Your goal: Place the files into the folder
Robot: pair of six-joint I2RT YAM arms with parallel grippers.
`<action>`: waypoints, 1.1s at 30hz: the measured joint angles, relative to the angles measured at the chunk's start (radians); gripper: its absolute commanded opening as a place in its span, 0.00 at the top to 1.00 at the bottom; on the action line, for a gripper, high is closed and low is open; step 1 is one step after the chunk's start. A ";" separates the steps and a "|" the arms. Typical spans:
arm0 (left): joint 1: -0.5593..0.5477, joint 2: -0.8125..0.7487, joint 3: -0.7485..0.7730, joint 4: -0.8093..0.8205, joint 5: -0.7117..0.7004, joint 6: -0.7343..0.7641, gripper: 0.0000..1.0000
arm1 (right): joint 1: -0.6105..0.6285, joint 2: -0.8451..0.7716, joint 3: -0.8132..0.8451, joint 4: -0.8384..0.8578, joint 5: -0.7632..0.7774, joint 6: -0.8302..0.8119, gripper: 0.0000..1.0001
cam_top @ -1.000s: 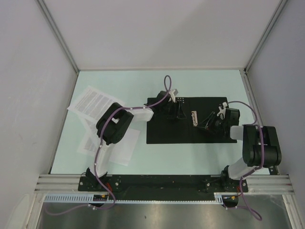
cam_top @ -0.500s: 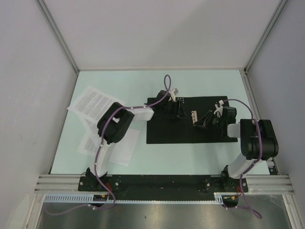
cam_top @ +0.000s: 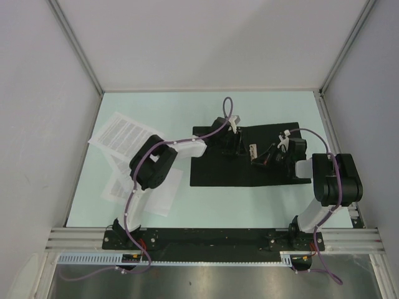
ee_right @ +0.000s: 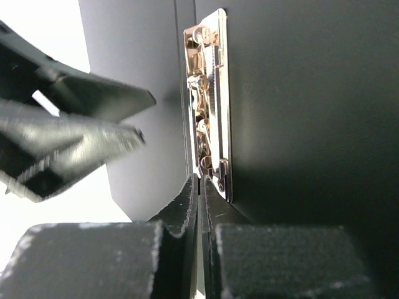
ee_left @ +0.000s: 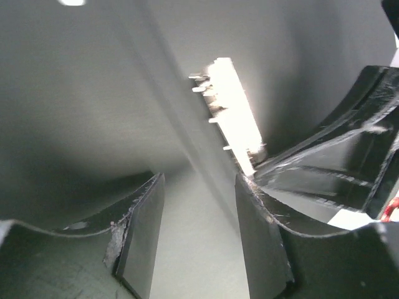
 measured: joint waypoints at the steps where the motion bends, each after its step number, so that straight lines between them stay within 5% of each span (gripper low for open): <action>1: -0.016 0.000 0.015 -0.013 -0.018 0.013 0.47 | 0.010 -0.005 0.003 -0.010 0.015 0.000 1.00; 16: -0.088 0.020 0.024 -0.036 -0.074 -0.022 0.59 | 0.116 -0.089 0.128 -0.354 0.314 0.038 1.00; 33: -0.048 -0.183 -0.231 -0.073 -0.164 0.023 0.63 | 0.263 -0.165 -0.011 -0.192 0.378 0.289 1.00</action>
